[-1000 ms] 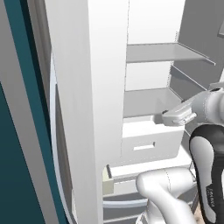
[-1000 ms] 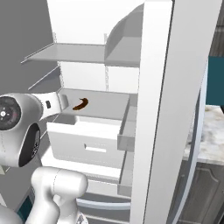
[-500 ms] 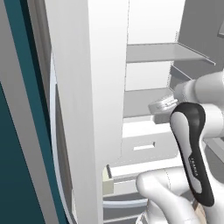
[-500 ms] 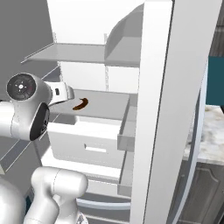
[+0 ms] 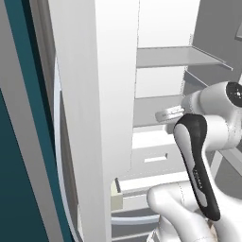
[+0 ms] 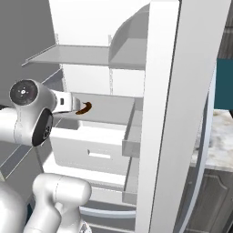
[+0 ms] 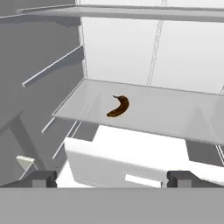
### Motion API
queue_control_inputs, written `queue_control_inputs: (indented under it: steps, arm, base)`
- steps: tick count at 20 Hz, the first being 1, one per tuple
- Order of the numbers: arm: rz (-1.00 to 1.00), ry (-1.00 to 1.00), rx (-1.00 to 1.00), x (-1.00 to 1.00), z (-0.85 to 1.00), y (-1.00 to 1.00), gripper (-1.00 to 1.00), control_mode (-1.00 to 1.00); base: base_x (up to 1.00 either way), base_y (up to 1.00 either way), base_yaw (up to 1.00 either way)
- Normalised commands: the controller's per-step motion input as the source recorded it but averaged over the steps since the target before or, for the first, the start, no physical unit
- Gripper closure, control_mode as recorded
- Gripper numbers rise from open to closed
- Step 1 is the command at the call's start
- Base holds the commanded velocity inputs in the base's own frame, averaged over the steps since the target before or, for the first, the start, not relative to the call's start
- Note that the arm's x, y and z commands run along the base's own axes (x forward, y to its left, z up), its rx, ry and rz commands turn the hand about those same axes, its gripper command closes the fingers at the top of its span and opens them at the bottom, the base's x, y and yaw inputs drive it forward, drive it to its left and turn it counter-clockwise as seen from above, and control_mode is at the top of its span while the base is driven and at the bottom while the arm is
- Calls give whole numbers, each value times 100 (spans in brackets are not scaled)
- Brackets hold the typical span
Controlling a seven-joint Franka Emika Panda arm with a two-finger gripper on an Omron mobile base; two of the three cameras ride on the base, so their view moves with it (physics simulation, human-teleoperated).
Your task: Retrieve the kiwi and banana from the fridge and place them into the bowl on the dining table.
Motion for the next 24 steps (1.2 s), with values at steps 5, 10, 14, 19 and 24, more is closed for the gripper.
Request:
queue_control_inputs:
  steps: [5,10,14,19,24]
  arm:
    - [-15,4,16,18,-11,0,-100,-100]
    - [0,25,19,43,0,-3,-100,-100]
    - [2,23,13,51,-4,-3,-100,-100]
    - [3,16,1,50,-25,0,-100,-100]
    - [1,5,0,47,-31,0,-100,-100]
  base:
    - [0,0,0]
    - [0,0,0]
    - [0,0,0]
    - [0,0,0]
    - [0,0,0]
